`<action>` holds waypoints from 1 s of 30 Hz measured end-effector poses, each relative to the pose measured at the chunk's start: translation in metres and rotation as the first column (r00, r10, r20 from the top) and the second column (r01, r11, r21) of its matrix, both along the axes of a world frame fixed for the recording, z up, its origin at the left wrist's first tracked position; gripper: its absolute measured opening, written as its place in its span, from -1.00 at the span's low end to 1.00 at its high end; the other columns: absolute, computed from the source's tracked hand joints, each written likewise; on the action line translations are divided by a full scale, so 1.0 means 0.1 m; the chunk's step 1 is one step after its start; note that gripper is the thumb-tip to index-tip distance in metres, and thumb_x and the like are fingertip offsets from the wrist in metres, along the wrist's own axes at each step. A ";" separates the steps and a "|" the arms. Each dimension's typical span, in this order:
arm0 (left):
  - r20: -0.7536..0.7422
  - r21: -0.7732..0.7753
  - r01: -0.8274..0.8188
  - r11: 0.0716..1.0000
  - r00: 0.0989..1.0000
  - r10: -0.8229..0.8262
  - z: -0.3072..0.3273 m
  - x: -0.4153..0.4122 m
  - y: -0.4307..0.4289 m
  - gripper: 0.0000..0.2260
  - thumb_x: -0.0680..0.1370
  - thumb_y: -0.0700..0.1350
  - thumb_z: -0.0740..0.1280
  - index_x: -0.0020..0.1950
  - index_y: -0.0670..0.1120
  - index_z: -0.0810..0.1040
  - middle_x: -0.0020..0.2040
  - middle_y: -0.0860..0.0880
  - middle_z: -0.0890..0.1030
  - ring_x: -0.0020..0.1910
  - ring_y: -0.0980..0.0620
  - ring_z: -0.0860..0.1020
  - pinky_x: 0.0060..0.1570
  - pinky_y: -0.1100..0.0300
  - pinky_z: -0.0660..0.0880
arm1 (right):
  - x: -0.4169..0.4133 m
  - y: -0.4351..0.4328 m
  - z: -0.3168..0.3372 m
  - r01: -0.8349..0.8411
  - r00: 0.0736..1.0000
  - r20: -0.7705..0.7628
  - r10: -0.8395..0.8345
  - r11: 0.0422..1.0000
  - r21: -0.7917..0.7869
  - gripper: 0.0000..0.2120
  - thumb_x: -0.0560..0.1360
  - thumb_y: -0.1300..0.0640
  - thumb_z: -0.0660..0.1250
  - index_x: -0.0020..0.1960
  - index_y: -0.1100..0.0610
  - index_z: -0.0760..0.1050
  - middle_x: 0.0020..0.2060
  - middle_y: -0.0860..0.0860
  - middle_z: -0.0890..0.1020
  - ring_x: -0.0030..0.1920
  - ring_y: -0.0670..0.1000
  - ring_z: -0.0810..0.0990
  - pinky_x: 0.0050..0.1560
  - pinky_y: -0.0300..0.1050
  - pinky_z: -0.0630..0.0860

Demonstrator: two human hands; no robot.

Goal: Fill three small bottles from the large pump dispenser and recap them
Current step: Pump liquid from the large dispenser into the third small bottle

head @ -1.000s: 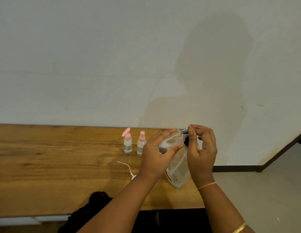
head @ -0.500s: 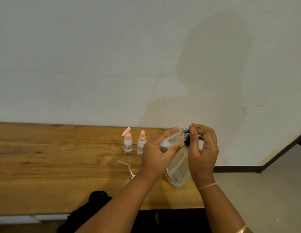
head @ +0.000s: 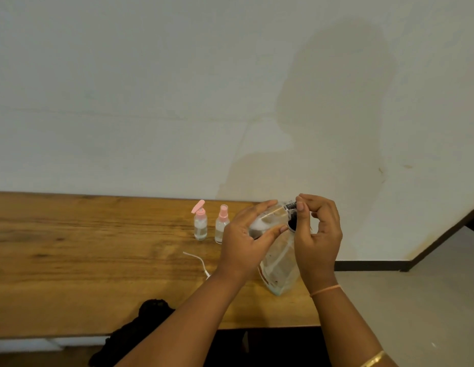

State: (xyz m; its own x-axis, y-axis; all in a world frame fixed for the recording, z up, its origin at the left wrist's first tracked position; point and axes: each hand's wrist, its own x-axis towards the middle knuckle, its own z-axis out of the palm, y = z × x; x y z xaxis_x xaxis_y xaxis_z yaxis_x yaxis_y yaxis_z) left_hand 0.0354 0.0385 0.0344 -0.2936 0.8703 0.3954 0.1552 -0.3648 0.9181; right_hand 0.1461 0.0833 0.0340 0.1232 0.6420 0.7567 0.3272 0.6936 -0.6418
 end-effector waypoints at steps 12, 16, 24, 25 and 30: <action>-0.008 -0.027 0.007 1.000 1.000 -0.007 0.05 0.00 -0.02 -0.61 0.40 -0.16 0.49 0.19 0.05 0.55 0.14 0.04 0.60 0.13 0.36 0.49 -0.06 0.60 0.38 | 0.02 -0.03 0.10 -0.012 0.999 0.033 0.011 1.000 0.017 -0.85 0.53 0.09 0.21 -0.07 -0.18 0.42 -0.08 -0.22 0.53 0.00 -0.19 0.52 -0.01 -0.04 0.53; -0.033 -0.028 -0.003 1.000 0.999 0.002 0.05 0.02 -0.02 -0.62 0.39 -0.20 0.50 0.16 0.02 0.55 0.10 -0.01 0.61 0.06 0.41 0.50 -0.08 0.71 0.25 | 0.08 -0.01 0.04 -0.027 0.999 0.045 0.026 0.999 0.024 -0.85 0.54 0.10 0.21 -0.04 -0.18 0.43 -0.06 -0.22 0.53 0.02 -0.16 0.53 -0.02 0.03 0.55; -0.008 -0.041 -0.004 0.999 1.000 0.003 -0.01 0.01 -0.01 -0.61 0.39 -0.16 0.50 0.14 0.14 0.53 0.10 0.10 0.60 0.11 0.37 0.50 -0.09 0.57 0.41 | 0.08 0.04 -0.03 -0.027 0.998 0.059 0.027 0.999 0.016 -0.91 0.54 0.09 0.22 -0.08 -0.02 0.49 -0.08 -0.20 0.52 -0.01 -0.16 0.52 -0.06 0.04 0.54; 0.003 -0.029 -0.004 1.000 1.000 0.004 0.00 0.01 0.00 -0.61 0.39 -0.16 0.50 0.14 0.15 0.53 0.10 0.08 0.61 0.10 0.35 0.51 -0.08 0.56 0.41 | 0.06 0.02 0.00 -0.032 0.999 0.036 0.031 0.999 0.014 -0.91 0.54 0.09 0.22 -0.08 -0.07 0.48 -0.08 -0.21 0.53 -0.01 -0.16 0.53 -0.05 0.03 0.54; 0.042 -0.006 0.002 1.000 0.999 -0.001 0.04 0.01 0.01 -0.61 0.39 -0.18 0.49 0.14 0.12 0.54 0.10 0.05 0.61 0.10 0.30 0.54 -0.09 0.55 0.42 | 0.01 0.00 0.08 -0.022 1.000 0.021 0.021 0.999 0.024 -0.85 0.54 0.08 0.21 -0.04 -0.19 0.42 -0.07 -0.24 0.52 -0.01 -0.21 0.52 -0.03 0.00 0.54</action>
